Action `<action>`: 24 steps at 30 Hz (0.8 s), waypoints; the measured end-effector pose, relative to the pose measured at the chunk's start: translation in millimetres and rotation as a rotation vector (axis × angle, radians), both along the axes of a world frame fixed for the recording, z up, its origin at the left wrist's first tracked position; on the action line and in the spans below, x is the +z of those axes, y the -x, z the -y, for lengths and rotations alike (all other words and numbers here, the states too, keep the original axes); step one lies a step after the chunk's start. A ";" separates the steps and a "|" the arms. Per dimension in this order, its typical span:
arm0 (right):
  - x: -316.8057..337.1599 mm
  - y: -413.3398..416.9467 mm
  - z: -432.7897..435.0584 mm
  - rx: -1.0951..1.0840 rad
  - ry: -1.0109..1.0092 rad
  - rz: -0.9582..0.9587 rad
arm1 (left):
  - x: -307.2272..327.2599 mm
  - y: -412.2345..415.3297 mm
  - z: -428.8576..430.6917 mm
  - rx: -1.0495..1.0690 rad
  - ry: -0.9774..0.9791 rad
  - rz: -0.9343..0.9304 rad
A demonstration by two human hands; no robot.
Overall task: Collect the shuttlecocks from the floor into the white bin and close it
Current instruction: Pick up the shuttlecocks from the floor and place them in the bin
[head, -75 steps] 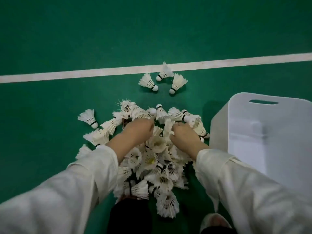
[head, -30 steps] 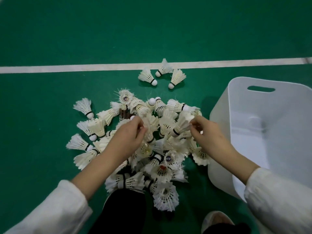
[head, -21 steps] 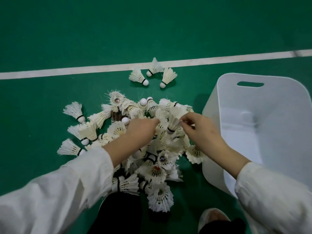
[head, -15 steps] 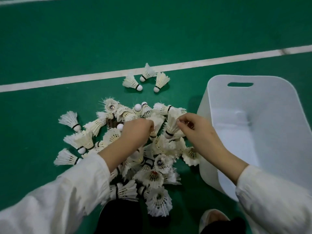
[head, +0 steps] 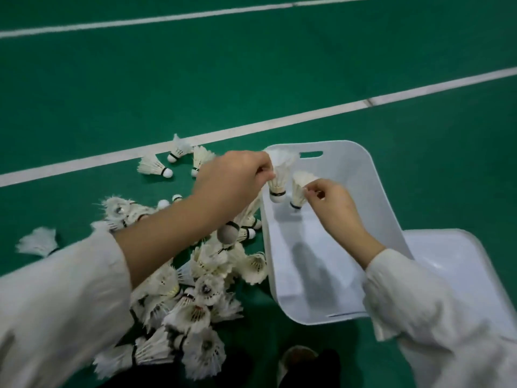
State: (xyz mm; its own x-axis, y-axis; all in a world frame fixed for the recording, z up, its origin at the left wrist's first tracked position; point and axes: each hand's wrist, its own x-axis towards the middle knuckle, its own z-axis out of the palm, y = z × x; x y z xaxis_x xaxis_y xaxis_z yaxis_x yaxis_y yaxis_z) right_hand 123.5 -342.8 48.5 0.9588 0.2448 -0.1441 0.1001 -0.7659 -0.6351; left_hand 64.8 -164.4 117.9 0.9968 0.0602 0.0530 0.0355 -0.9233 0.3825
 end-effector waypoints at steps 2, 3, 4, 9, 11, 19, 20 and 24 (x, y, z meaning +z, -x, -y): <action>-21.6 -4.1 -5.5 0.034 0.033 -0.080 | -18.2 -1.5 17.0 0.028 0.066 -0.038; -28.9 -4.6 -9.0 0.057 0.058 -0.113 | -28.3 -0.2 24.4 0.025 0.086 -0.074; -33.8 -4.6 -12.9 0.068 0.079 -0.141 | -38.1 2.1 30.5 0.011 0.092 -0.114; -61.9 -13.3 -33.3 0.118 0.009 -0.249 | -67.5 7.5 31.9 -0.011 0.155 -0.211; -64.7 -15.3 -43.6 0.151 0.091 -0.374 | -69.4 4.4 23.6 -0.014 0.199 -0.267; -42.8 -22.0 1.0 0.143 -0.265 -0.147 | -66.2 9.6 21.2 0.000 0.257 -0.229; -26.6 -16.5 11.1 0.213 -0.291 -0.145 | -64.6 10.3 22.8 0.006 0.271 -0.207; 20.0 11.6 30.3 0.471 -0.261 -0.252 | -58.5 15.9 34.1 -0.014 0.239 -0.141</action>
State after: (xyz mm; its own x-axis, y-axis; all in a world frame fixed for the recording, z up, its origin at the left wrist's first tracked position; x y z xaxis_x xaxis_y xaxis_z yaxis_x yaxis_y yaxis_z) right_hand 111.9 -373.1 68.5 0.6826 0.6932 -0.2314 0.2124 -0.4911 -0.8448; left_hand 49.0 -198.5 59.4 0.9941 0.0402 -0.1008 0.0917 -0.8081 0.5819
